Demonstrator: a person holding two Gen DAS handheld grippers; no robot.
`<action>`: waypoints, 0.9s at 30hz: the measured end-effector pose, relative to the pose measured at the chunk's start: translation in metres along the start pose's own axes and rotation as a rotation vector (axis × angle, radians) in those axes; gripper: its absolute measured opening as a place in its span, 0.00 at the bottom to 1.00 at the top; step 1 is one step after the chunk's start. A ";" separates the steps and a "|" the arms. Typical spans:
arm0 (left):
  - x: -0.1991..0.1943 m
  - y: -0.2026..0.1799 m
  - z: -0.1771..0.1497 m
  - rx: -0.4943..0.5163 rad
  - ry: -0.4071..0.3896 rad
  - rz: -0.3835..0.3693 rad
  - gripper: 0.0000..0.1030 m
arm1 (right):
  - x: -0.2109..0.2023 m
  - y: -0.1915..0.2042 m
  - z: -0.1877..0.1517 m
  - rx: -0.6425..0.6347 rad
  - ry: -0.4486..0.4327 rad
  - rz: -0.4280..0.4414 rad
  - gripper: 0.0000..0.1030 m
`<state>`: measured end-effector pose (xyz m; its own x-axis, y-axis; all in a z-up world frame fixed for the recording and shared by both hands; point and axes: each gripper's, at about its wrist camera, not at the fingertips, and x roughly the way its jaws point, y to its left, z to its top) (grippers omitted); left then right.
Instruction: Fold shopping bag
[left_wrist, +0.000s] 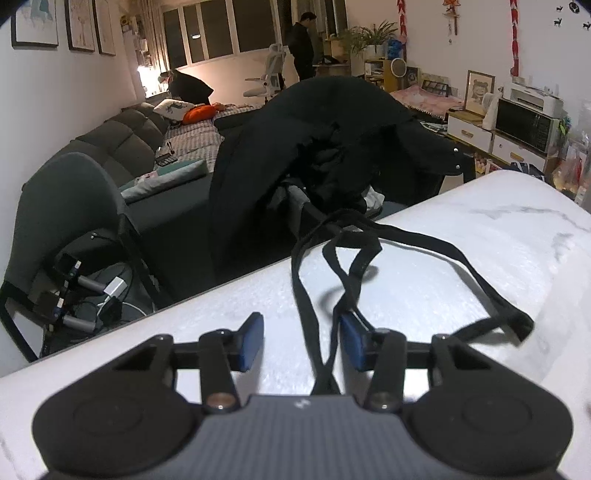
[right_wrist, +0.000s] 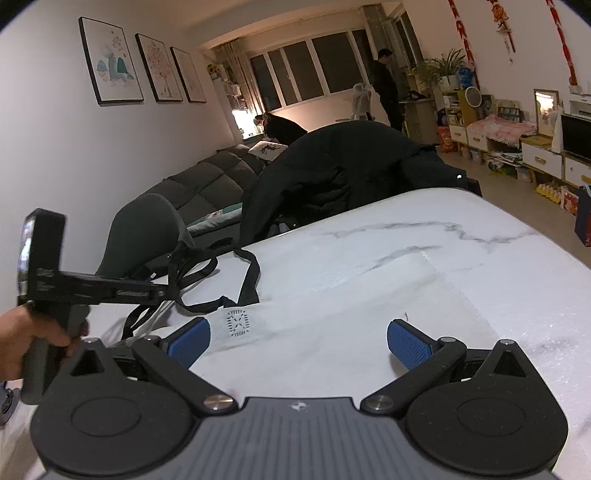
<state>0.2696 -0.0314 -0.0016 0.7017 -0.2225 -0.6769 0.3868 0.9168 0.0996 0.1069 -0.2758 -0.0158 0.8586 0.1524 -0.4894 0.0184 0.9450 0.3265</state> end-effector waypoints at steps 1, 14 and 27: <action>0.004 0.000 0.001 -0.008 -0.008 0.000 0.42 | 0.000 0.000 0.000 0.001 0.000 -0.001 1.00; 0.043 0.020 0.024 -0.147 -0.059 0.026 0.38 | 0.005 -0.001 -0.001 0.020 0.017 0.003 1.00; 0.071 0.033 0.037 -0.256 -0.072 -0.036 0.21 | 0.007 0.000 -0.001 0.022 0.017 -0.004 1.00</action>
<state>0.3543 -0.0290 -0.0198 0.7344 -0.2713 -0.6222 0.2550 0.9598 -0.1176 0.1123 -0.2748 -0.0194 0.8498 0.1535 -0.5042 0.0336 0.9389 0.3424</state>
